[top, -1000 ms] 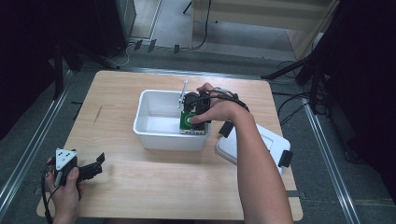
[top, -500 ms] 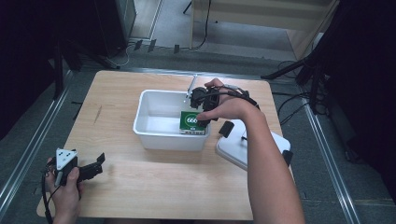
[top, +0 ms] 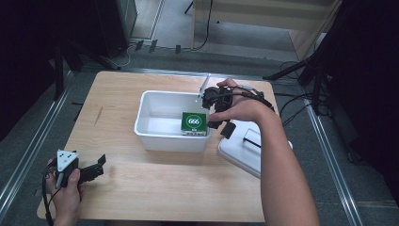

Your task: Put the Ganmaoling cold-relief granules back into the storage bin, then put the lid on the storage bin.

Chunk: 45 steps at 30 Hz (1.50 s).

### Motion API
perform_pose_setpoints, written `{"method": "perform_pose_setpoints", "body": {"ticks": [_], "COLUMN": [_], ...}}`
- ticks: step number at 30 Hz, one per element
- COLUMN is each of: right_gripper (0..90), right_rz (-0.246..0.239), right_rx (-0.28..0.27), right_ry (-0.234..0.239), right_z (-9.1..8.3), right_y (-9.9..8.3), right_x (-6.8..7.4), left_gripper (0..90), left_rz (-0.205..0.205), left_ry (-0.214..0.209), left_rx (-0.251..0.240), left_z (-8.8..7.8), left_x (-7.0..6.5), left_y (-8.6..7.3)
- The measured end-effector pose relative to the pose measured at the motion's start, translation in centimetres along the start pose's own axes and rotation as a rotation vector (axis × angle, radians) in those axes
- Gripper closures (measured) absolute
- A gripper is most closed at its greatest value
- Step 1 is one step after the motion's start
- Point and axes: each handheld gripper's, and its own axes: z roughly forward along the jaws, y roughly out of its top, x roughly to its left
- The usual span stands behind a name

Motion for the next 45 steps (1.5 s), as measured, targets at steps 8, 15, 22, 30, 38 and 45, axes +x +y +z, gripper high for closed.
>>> {"method": "perform_pose_setpoints", "body": {"ticks": [8, 15, 22, 30, 38, 45], "right_gripper": [12.6, 12.7, 12.6, 13.1, 15.8, 26.0], "right_rz": [0.027, 0.049, 0.055, 0.098, 0.154, 0.213], "right_rx": [0.005, 0.007, 0.020, 0.023, 0.044, 0.074], "right_ry": [0.001, 0.003, 0.003, -0.008, -0.038, -0.036], "right_z": [-0.5, -0.3, 0.1, 0.2, 0.4, 0.9], "right_y": [-1.8, -3.6, -5.4, -7.6, -10.4, -13.1], "right_x": [0.1, 0.1, 0.8, 1.1, 1.4, 1.7], "left_gripper": [0.0, 0.0, 0.0, 0.0, 0.0, 0.0], "left_rz": [0.002, 0.003, 0.002, 0.010, 0.008, 0.004], "left_ry": [0.003, 0.003, 0.003, 0.004, 0.003, 0.001], "left_rx": [0.000, 0.003, 0.002, 0.006, 0.004, 0.005], "left_z": [0.0, 0.0, 0.0, 0.0, -0.1, -0.1], "left_x": [0.0, 0.0, 0.0, -0.1, -0.1, 0.0], "left_y": [0.0, 0.0, 0.0, 0.0, 0.0, 0.0]}}
